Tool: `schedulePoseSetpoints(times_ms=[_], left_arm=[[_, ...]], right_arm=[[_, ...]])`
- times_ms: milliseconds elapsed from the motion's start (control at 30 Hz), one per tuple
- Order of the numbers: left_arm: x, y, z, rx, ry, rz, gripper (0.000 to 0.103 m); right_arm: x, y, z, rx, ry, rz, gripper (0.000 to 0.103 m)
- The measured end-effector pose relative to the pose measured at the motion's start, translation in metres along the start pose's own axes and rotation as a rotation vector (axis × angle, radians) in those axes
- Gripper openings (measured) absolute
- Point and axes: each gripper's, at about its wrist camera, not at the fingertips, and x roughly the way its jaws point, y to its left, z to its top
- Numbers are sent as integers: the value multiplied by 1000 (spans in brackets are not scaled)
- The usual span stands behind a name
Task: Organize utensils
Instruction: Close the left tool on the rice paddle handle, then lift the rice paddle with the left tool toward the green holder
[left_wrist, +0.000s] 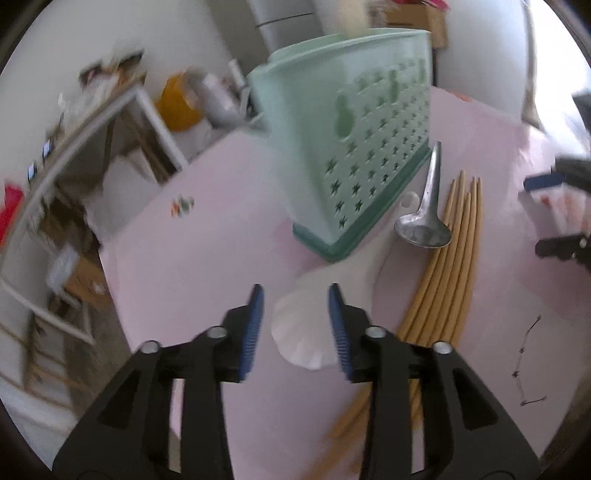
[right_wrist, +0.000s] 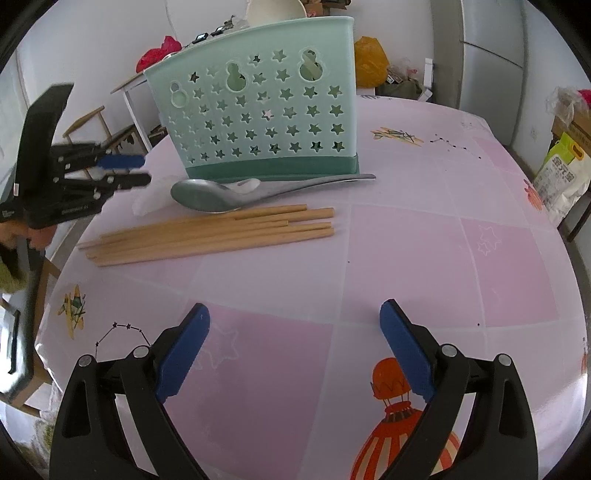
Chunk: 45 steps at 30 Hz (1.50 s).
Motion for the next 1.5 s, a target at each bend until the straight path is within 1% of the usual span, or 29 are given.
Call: schedulePoseSetpoints(times_ms=[67,100,133,167,233,333,367,433,500,533,567,600,633,700,800,867,967,1167,1333,1500], left_arm=[[0,8,-6,-87,13,-47,37],[-1,10,-10,-115,12,-64,38],[0,9,-12,-123,18,-70,41],[3,8,-14,-119,31,-70,46],[16,5,-19,-81,79,-57,49],[20,4,-17,-61,76,-51,58],[22,5,-14,-57,85,-63,61],[25,3,-10,-28,90,-91,64],[29,3,-6,19,90,-114,64],[30,3,-3,26,96,-127,64],[34,6,-1,23,104,-157,59],[35,4,1,21,103,-169,56],[36,4,2,28,99,-170,52],[35,0,4,56,92,-162,49],[31,-7,6,109,66,-140,40],[26,-6,8,97,46,-152,28],[18,-4,12,75,8,-152,23],[14,-4,15,62,-47,-121,21],[8,-3,18,53,-108,-86,21],[8,4,20,23,-160,-68,20]], right_arm=[[0,-2,1,9,1,11,90],[-1,-3,1,12,2,14,90],[-1,-4,1,15,4,18,90],[-2,-4,0,16,5,21,90],[-2,-5,2,19,9,28,89],[-2,-5,3,33,13,46,88],[-2,-4,2,35,14,48,88],[-2,-2,2,36,16,50,88],[-1,-2,2,34,19,52,88],[-1,-1,2,34,21,53,88],[0,0,3,32,22,52,88],[0,0,3,31,23,51,88],[0,0,4,30,24,50,88],[0,0,4,30,26,49,88],[0,0,4,32,29,49,88],[0,1,4,32,30,48,88],[0,1,4,33,31,50,88],[-1,3,3,35,33,55,87],[-1,4,3,37,32,55,87],[-1,4,3,36,33,54,87]])
